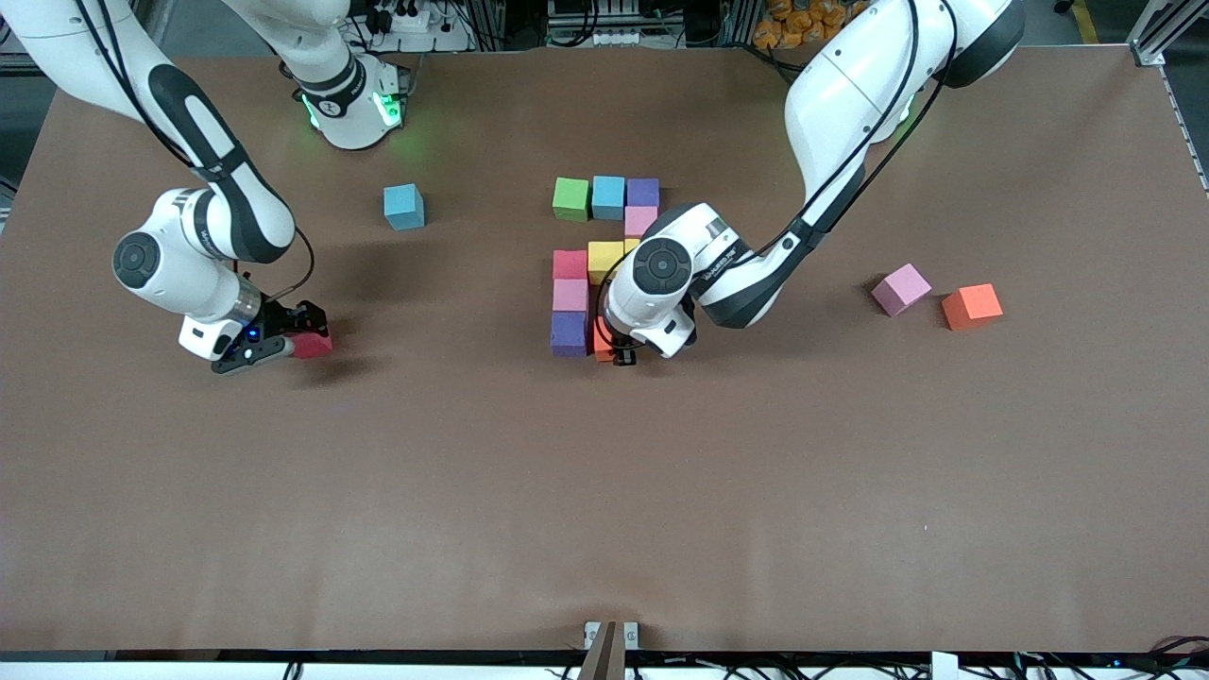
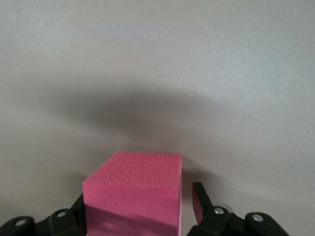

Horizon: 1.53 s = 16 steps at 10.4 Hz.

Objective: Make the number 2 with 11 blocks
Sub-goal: 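Carry the pink cube toward the figure while the left gripper releases orange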

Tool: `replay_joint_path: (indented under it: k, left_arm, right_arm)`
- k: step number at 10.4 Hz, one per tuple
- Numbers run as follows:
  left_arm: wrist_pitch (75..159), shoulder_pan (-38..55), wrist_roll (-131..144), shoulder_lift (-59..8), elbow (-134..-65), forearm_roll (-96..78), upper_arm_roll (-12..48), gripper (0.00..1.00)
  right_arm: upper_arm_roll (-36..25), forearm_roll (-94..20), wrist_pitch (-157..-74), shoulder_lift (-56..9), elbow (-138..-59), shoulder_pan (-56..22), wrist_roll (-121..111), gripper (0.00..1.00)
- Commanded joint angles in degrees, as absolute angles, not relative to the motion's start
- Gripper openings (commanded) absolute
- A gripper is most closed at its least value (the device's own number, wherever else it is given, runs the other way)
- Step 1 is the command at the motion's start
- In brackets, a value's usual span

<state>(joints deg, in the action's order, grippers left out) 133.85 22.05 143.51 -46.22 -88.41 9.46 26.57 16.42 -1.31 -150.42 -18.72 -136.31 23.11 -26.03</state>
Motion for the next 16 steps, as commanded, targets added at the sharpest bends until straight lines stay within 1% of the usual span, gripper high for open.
replay_joint_path:
  k: [1,2,4,6,8,10,11,13,14,15,16]
  left_arm:
    - [135.17,22.24,142.73,-45.44,-89.39,9.05,26.28,0.43]
    - [135.87,22.32,142.65,-45.53,-89.38,9.05,26.28,0.43]
    - [136.32,22.50,142.65,-45.62,-89.21,9.05,26.28,0.43]
    - [137.11,23.11,142.65,-45.70,-89.21,9.05,26.28,0.43]
    - [137.20,23.12,142.65,-45.88,-89.21,9.05,26.28,0.44]
    - [137.46,23.38,142.65,-45.97,-89.30,9.14,26.19,0.44]
    - [137.46,23.38,142.65,-46.31,-89.21,9.14,26.19,0.44]
    - [137.55,23.38,142.65,-46.49,-89.21,9.14,26.19,0.48]
    - [137.55,23.47,142.65,-46.76,-89.12,9.14,26.19,0.55]
    - [137.64,23.81,142.65,-46.76,-89.12,9.23,26.19,0.71]
    - [137.64,23.99,142.65,-46.76,-89.12,9.23,26.10,0.97]
  right_arm:
    - [17.31,-2.37,-150.30,-18.11,-137.37,24.61,-26.64,0.85]
    - [17.31,-2.46,-150.21,-18.11,-137.46,24.61,-26.54,0.83]
    - [17.31,-2.55,-148.90,-17.15,-137.11,24.00,-26.46,0.73]
    - [17.31,-2.55,-147.14,-14.51,-136.93,21.63,-24.54,0.63]
    - [17.40,-2.11,-146.78,-13.28,-135.89,18.21,-22.25,0.63]
    - [17.49,-2.28,-143.28,-12.22,-133.60,15.48,-20.40,0.63]
    - [17.49,-2.46,-143.09,-11.96,-132.81,13.12,-18.04,0.62]
    - [17.32,-2.37,-141.52,-11.95,-130.09,6.36,-7.79,0.61]
    - [17.31,-2.37,-140.29,-12.04,-129.12,3.54,-3.12,0.58]
    - [17.31,-2.29,-140.19,-12.04,-128.59,1.60,0.32,0.58]
    - [17.40,-2.29,-140.01,-12.30,-127.97,0.36,2.00,0.58]
